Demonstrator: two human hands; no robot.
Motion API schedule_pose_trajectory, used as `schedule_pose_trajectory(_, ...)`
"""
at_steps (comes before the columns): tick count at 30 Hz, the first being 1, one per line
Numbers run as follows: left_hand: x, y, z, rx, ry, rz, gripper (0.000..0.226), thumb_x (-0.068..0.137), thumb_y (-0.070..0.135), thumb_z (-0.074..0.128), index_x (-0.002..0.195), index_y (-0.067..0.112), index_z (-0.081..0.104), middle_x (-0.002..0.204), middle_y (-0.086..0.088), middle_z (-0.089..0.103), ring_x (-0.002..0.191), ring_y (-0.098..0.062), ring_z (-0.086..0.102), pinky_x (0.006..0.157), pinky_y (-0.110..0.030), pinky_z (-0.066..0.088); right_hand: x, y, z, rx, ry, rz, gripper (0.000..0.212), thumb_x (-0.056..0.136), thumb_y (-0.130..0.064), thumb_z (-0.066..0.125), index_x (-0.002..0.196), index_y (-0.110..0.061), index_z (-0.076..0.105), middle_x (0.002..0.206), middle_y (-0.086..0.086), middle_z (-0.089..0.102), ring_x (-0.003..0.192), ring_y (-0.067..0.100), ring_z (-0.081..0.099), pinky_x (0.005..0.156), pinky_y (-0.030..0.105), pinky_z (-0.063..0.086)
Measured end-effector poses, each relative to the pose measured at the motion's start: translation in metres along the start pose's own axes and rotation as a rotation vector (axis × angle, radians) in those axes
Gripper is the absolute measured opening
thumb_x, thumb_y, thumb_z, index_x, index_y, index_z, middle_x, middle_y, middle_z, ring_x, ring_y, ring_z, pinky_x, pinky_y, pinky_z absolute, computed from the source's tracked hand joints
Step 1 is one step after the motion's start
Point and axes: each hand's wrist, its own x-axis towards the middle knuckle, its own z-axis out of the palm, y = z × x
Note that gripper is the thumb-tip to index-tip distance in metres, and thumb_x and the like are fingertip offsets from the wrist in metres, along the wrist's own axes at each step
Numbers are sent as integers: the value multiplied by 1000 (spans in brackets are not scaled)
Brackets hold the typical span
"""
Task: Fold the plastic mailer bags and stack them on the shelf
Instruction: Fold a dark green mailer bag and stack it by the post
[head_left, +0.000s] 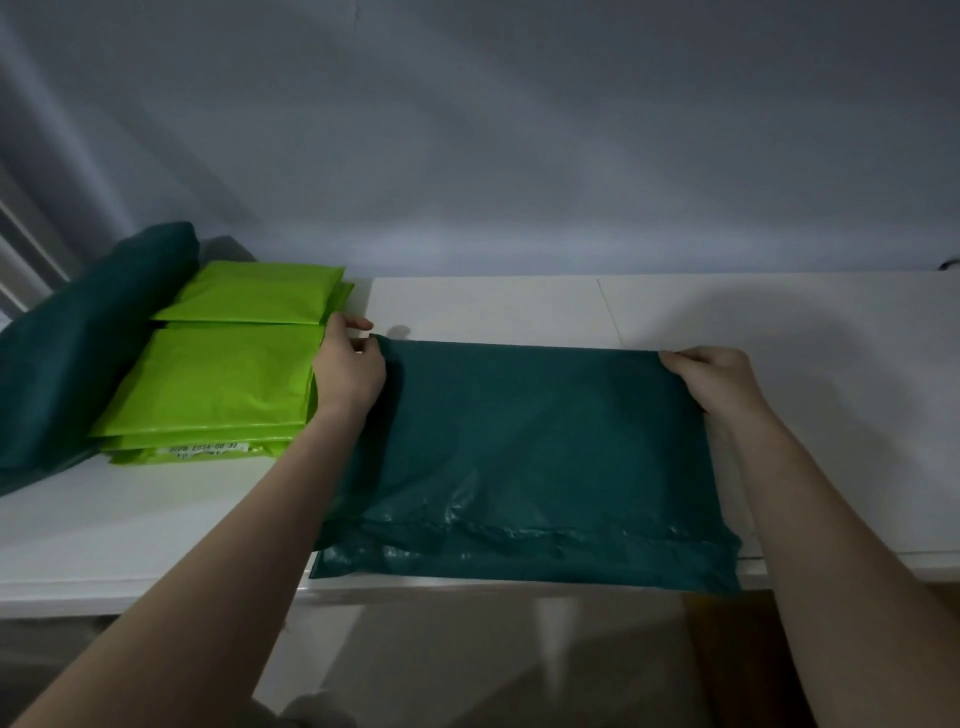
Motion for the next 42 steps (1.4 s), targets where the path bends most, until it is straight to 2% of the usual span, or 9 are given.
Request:
schedule_pose_trajectory(5, 0, 4, 4, -50, 17, 35, 20, 93, 3, 45, 97, 12, 62, 92, -6, 59, 81, -19, 51, 66, -21, 34, 5, -4, 1, -61, 144, -75, 21, 91, -22, 57, 101, -5, 66, 98, 6, 62, 92, 19, 55, 80, 26, 42)
schedule_pose_trajectory(9, 3, 6, 3, -25, -40, 33, 30, 97, 11, 39, 114, 7, 63, 117, -11, 62, 106, -27, 56, 90, -29, 42, 7, -6, 2, -77, 245, -122, 27, 95, -18, 44, 109, -4, 63, 102, 6, 61, 91, 20, 53, 76, 25, 39)
schedule_pose_trajectory(12, 0, 11, 2, 59, -90, 139, 35, 95, 12, 37, 123, 8, 58, 128, -18, 51, 114, -33, 52, 101, -33, 39, 3, -11, 2, -122, 274, -137, 33, 95, -14, 40, 122, -6, 56, 121, 11, 60, 108, 27, 55, 82, 23, 37)
schedule_pose_trajectory(15, -14, 23, 5, 133, -150, 329, 33, 96, 10, 39, 124, 5, 57, 133, -17, 48, 124, -28, 46, 103, -23, 29, -7, -22, 14, -244, 232, -222, 36, 94, -10, 40, 128, -6, 52, 130, 13, 55, 117, 28, 51, 86, 21, 34)
schedule_pose_trajectory(18, -31, 27, 14, 268, -317, 443, 36, 98, 18, 40, 130, 7, 53, 139, -14, 46, 130, -27, 41, 110, -29, 28, -24, -33, 38, -375, 124, -369, 33, 93, -14, 44, 123, -8, 56, 128, 16, 55, 118, 31, 50, 95, 29, 39)
schedule_pose_trajectory(24, -65, 13, 18, 656, -532, 468, 54, 97, 47, 28, 145, 24, 28, 154, -3, 23, 143, -23, 18, 118, -44, 11, -76, -31, 77, -828, -165, -519, 50, 96, -43, 38, 138, -17, 39, 140, 6, 39, 130, 27, 31, 105, 43, 32)
schedule_pose_trajectory(27, -71, 5, 14, 697, -589, 449, 61, 96, 53, 25, 150, 27, 14, 159, 1, 9, 147, -18, 0, 119, -43, 1, -89, -18, 83, -982, -241, -477, 61, 95, -56, 24, 147, -24, 23, 154, 4, 22, 142, 25, 16, 114, 52, 12)
schedule_pose_trajectory(31, -75, -1, 13, 650, -587, 432, 62, 94, 57, 25, 149, 34, 11, 159, 6, 4, 147, -19, -5, 117, -49, -4, -94, -9, 87, -1024, -240, -422, 65, 92, -65, 10, 149, -35, 4, 159, -5, 0, 146, 25, -10, 107, 67, -10)
schedule_pose_trajectory(42, -48, -3, 31, 600, -530, 425, 62, 92, 62, 24, 148, 40, 12, 159, 9, 4, 146, -18, -6, 116, -54, -4, -67, -12, 102, -1009, -166, -451, 64, 92, -63, 12, 150, -35, 5, 160, -4, 2, 146, 27, -8, 108, 68, -6)
